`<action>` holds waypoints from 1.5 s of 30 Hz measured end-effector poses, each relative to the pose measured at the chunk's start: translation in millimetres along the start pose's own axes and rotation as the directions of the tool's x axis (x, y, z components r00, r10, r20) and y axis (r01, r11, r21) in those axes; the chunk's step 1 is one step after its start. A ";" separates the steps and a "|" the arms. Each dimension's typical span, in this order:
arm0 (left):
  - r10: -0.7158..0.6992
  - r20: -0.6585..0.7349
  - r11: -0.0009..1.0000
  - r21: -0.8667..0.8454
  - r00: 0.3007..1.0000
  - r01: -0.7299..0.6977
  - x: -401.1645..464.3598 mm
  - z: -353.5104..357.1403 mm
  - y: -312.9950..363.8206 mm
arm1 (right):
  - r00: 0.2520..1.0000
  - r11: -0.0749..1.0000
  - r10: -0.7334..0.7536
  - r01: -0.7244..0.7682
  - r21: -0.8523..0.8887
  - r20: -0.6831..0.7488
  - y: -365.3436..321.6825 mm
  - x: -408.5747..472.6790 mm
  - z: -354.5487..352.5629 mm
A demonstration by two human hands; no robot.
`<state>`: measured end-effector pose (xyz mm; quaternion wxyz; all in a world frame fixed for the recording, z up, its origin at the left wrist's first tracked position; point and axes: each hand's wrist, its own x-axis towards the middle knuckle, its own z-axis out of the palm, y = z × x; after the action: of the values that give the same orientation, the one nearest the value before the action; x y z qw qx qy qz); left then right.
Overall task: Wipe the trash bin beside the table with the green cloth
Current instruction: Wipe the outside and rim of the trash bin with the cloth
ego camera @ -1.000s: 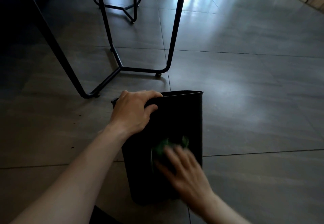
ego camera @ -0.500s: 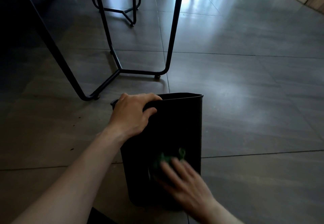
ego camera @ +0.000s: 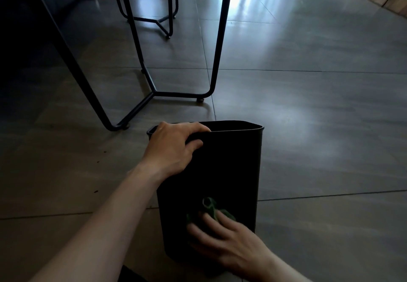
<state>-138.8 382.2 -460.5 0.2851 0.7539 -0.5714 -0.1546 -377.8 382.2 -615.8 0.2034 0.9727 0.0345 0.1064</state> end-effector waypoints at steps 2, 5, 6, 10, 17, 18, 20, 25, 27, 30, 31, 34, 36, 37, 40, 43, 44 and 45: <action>0.008 -0.009 1.000 0.015 1.000 -0.008 -0.4 1.3 -0.6 | 0.999 0.999 0.037 -0.037 0.012 -0.008 12.4 -3.7 -3.7; 0.018 -0.013 0.999 0.027 1.000 -0.017 0.0 2.3 -0.2 | 0.887 0.899 0.431 -0.409 0.155 -0.165 55.0 27.9 -17.9; 0.026 -0.011 0.999 0.025 1.000 -0.026 0.0 2.0 -0.2 | 0.814 0.837 0.545 -0.512 0.194 -0.201 69.2 40.0 -23.4; 0.035 -0.030 0.999 0.021 0.999 -0.035 0.4 2.1 -2.9 | 0.827 0.856 0.515 -0.486 0.177 -0.224 54.7 45.2 -14.4; 0.025 -0.036 1.000 0.015 0.999 -0.025 2.7 5.0 -4.2 | 0.989 0.991 0.129 -0.126 0.043 -0.072 25.9 -0.5 -5.0; 0.029 -0.038 0.999 0.014 0.999 -0.028 3.0 4.6 -3.8 | 0.968 0.973 0.226 -0.218 0.075 -0.113 39.2 10.7 -9.9; 0.040 -0.038 0.999 0.019 0.998 -0.039 3.4 3.7 -2.9 | 0.871 0.890 0.452 -0.426 0.161 -0.194 66.9 33.8 -19.4; 0.046 -0.058 0.999 0.026 0.997 -0.044 4.0 4.6 -3.8 | 0.857 0.879 0.476 -0.453 0.149 -0.200 53.2 37.5 -16.2; 0.039 -0.050 0.999 0.030 0.998 -0.037 4.4 4.9 -4.1 | 0.940 0.945 0.320 -0.309 0.107 -0.115 31.7 14.4 -13.4; 0.052 -0.033 0.998 0.038 0.998 -0.050 4.9 4.5 -3.1 | 0.949 0.940 0.308 -0.294 0.171 -0.061 27.4 -13.9 -23.0; 0.057 -0.032 0.998 0.040 0.998 -0.056 4.8 3.9 -3.0 | 0.909 0.892 0.406 -0.372 0.256 -0.092 34.1 -18.5 -31.2; 0.066 -0.007 0.998 0.018 0.998 -0.066 3.8 0.8 -3.9 | 0.485 0.459 0.867 -0.684 0.567 -0.116 75.4 -25.0 -65.1; 0.073 0.014 0.997 -0.004 0.997 -0.073 2.5 -0.4 -4.6 | -0.038 -0.023 0.999 -0.660 0.751 -0.002 119.7 -32.3 -87.0; 0.077 0.017 0.997 -0.010 0.997 -0.077 2.0 -1.1 -4.6 | -0.260 -0.264 0.953 -0.450 0.853 0.157 143.4 -37.8 -96.1; 0.081 0.037 0.996 -0.040 0.996 -0.080 1.3 -3.8 -8.9 | -0.282 -0.548 0.800 0.016 0.837 0.529 194.3 -53.0 -115.6; 0.077 0.074 0.994 -0.084 0.994 -0.070 0.2 -8.8 -14.9 | -0.122 -0.541 0.837 -0.326 0.775 0.533 210.4 -46.9 -118.9; 0.080 0.084 0.993 -0.094 0.993 -0.072 -0.5 -10.3 -16.7 | -0.054 -0.457 0.862 -0.514 0.726 0.504 212.9 -45.0 -113.9; 0.086 0.091 0.992 -0.105 0.992 -0.077 -1.7 -11.5 -18.6 | 0.047 -0.311 0.881 -0.691 0.652 0.471 214.9 -42.2 -108.0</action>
<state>-118.4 390.2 -462.8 0.3011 0.7063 -0.6062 -0.2074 -437.7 222.9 -440.7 -0.3841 0.6618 -0.5746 0.2905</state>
